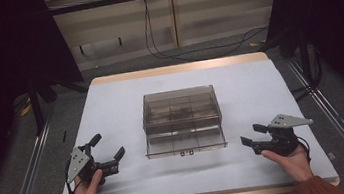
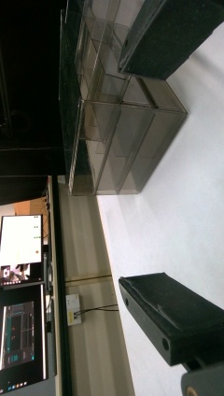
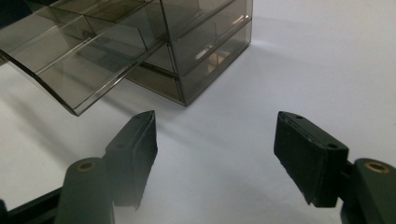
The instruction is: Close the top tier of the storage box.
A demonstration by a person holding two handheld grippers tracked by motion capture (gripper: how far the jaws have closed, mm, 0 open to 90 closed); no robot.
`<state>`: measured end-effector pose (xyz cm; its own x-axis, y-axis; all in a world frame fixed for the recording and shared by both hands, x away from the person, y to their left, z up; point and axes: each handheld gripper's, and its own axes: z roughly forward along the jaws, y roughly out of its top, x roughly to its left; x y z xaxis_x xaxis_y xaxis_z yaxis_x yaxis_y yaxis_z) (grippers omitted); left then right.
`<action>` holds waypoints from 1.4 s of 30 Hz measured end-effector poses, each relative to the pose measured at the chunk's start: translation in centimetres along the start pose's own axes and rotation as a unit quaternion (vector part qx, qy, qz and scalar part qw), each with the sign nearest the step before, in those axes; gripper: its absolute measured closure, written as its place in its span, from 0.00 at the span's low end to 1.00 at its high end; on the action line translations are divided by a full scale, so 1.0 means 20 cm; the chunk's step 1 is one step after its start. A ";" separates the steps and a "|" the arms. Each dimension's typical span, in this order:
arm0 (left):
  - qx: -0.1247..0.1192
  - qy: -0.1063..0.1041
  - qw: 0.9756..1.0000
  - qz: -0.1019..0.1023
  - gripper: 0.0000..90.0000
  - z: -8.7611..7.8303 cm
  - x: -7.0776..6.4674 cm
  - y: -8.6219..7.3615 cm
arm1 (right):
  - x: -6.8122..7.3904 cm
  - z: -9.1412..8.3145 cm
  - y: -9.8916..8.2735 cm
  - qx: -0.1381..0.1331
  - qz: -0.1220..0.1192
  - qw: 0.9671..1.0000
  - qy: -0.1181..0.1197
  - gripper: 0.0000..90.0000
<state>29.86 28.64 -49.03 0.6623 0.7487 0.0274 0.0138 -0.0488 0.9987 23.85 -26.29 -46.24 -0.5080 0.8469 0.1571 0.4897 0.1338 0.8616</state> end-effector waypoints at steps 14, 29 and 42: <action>-0.003 0.001 1.000 0.000 0.01 0.00 0.00 0.00 | 0.02 0.00 0.00 0.015 0.003 0.999 0.045 0.63; -0.002 0.000 1.000 0.001 0.01 0.00 0.00 0.00 | 0.07 0.01 0.01 0.048 -0.008 0.991 0.123 1.00; -0.001 0.000 1.000 -0.001 0.01 0.00 0.00 0.00 | 0.19 0.06 0.02 0.076 -0.043 0.982 0.167 1.00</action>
<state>29.82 28.61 -49.04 0.6629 0.7483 0.0261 0.0135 -0.0468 0.9988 22.96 -22.31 -45.93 -0.7437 0.6164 0.2589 0.5222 0.2939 0.8006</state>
